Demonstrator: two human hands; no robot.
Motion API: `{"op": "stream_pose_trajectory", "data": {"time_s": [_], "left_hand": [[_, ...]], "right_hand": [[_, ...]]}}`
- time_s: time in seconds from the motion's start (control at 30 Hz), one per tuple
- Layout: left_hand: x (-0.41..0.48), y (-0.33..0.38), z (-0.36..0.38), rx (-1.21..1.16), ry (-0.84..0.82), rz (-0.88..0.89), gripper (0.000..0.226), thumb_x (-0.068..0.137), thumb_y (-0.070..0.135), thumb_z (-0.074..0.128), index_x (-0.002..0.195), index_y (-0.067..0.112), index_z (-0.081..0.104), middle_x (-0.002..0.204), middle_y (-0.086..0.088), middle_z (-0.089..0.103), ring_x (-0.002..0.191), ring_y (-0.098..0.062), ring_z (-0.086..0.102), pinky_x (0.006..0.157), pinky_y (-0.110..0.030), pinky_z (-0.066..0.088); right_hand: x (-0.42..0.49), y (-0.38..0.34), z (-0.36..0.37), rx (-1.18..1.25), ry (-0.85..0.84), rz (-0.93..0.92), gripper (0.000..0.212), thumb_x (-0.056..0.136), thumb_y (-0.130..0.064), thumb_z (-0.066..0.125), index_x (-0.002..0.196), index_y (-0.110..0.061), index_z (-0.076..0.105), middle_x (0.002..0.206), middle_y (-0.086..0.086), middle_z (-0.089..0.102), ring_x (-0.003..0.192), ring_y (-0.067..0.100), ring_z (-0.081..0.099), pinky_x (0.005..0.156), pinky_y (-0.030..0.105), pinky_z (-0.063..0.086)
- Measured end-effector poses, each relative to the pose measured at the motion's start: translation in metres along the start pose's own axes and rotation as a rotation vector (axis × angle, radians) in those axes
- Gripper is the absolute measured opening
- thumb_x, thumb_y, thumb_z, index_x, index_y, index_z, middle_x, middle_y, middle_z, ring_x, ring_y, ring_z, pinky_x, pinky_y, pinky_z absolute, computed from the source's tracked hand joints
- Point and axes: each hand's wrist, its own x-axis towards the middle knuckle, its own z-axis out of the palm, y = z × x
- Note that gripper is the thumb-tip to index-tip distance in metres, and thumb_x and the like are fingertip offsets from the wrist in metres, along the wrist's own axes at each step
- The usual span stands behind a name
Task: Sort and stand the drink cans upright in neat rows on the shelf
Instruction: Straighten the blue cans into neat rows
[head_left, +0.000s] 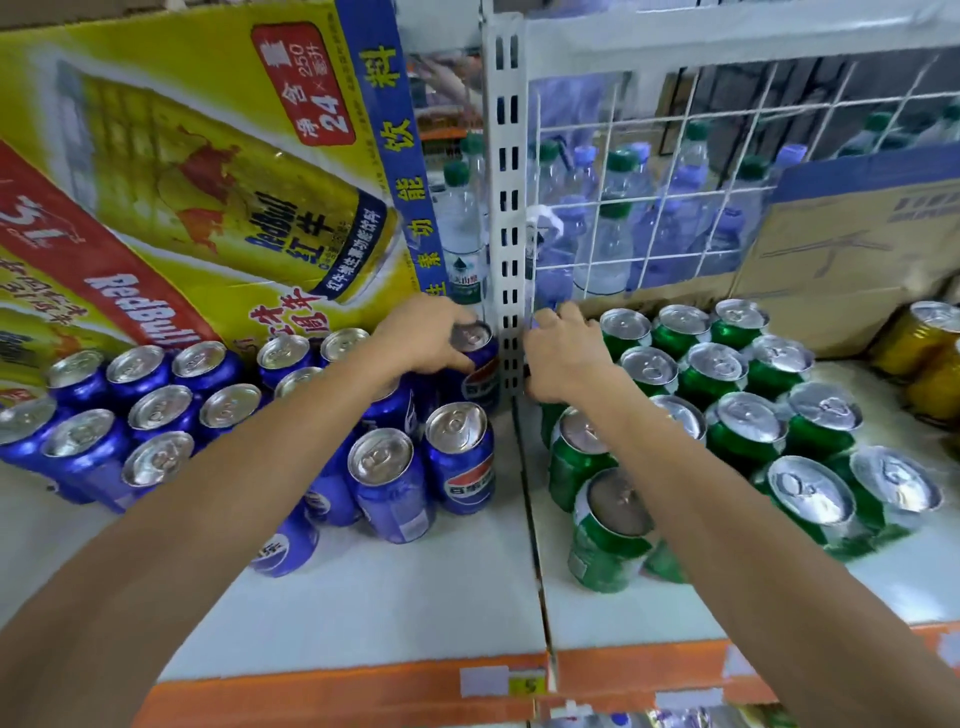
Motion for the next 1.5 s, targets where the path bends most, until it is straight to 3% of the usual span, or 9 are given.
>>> {"op": "stream_pose_trajectory", "data": {"time_s": [0.4,0.57,0.77,0.9,1.03,1.17,1.27,1.4,1.5], "left_hand": [[0.002,0.008,0.008,0.008,0.048,-0.008,0.05,0.083,0.023,0.072,0.128,0.022,0.051,0.12,-0.015,0.056,0.108,-0.036,0.054,0.087,-0.044,0.049],[-0.005,0.006,0.011,0.009,0.114,0.021,0.046,0.083,0.012,0.07,0.125,0.023,0.055,0.127,-0.011,0.038,0.1,-0.036,0.055,0.085,-0.047,0.05],[0.0,0.003,0.015,0.004,0.106,0.064,0.05,0.082,0.017,0.073,0.127,0.026,0.055,0.112,-0.006,0.049,0.104,-0.031,0.055,0.086,-0.045,0.05],[-0.012,0.0,0.009,0.063,0.088,0.093,0.055,0.087,0.027,0.067,0.138,0.028,0.046,0.122,-0.005,0.052,0.113,-0.028,0.052,0.091,-0.043,0.048],[-0.054,0.007,-0.015,-0.012,0.161,0.17,0.056,0.085,0.055,0.057,0.133,0.029,0.049,0.125,-0.002,0.058,0.114,-0.024,0.05,0.091,-0.039,0.044],[-0.082,0.015,-0.015,0.094,-0.174,0.178,0.071,0.068,0.073,0.061,0.124,0.032,0.05,0.11,0.006,0.061,0.094,-0.017,0.052,0.07,-0.033,0.045],[-0.079,0.013,-0.004,0.039,-0.184,0.186,0.064,0.066,0.063,0.071,0.117,0.026,0.055,0.102,0.003,0.063,0.092,-0.017,0.055,0.075,-0.038,0.049],[-0.065,0.007,0.0,-0.027,-0.056,0.206,0.059,0.069,0.046,0.078,0.121,0.027,0.057,0.099,0.002,0.053,0.101,-0.02,0.05,0.07,-0.029,0.031],[-0.054,0.003,0.003,-0.061,-0.036,0.236,0.062,0.07,0.039,0.08,0.126,0.029,0.057,0.106,-0.002,0.057,0.104,-0.022,0.05,0.08,-0.032,0.038]], "right_hand": [[0.003,-0.004,-0.009,0.02,-0.016,0.019,0.042,0.085,-0.02,0.054,0.126,-0.01,0.052,0.13,0.012,0.041,0.125,0.032,0.031,0.097,0.043,0.036],[0.002,-0.01,-0.009,-0.02,-0.016,0.021,0.038,0.085,-0.02,0.054,0.122,-0.012,0.055,0.129,0.011,0.041,0.124,0.033,0.031,0.098,0.044,0.035],[0.001,-0.01,-0.009,-0.037,-0.038,0.012,0.041,0.083,-0.022,0.058,0.123,-0.011,0.055,0.129,0.012,0.041,0.124,0.033,0.032,0.098,0.045,0.037],[0.0,-0.008,-0.015,0.044,-0.076,-0.028,0.041,0.079,-0.025,0.059,0.117,-0.011,0.055,0.124,0.012,0.045,0.12,0.034,0.038,0.098,0.046,0.039],[-0.015,-0.002,-0.02,0.178,0.002,-0.109,0.039,0.077,-0.025,0.061,0.113,-0.01,0.062,0.112,0.014,0.057,0.11,0.035,0.051,0.092,0.042,0.046],[-0.034,-0.002,-0.016,0.237,-0.02,-0.137,0.028,0.085,-0.021,0.058,0.109,-0.012,0.067,0.11,0.011,0.065,0.103,0.031,0.058,0.082,0.033,0.05],[-0.035,-0.006,-0.013,0.289,-0.028,-0.156,0.026,0.083,-0.019,0.057,0.105,-0.013,0.068,0.11,0.009,0.066,0.101,0.031,0.059,0.083,0.04,0.053],[-0.034,-0.007,-0.013,0.28,-0.064,-0.157,0.028,0.082,-0.016,0.057,0.109,-0.013,0.064,0.107,0.01,0.063,0.1,0.031,0.059,0.081,0.041,0.053],[-0.031,-0.008,-0.015,0.28,-0.078,-0.167,0.035,0.084,-0.016,0.058,0.118,-0.016,0.06,0.112,0.009,0.063,0.104,0.031,0.057,0.084,0.039,0.052]]}}
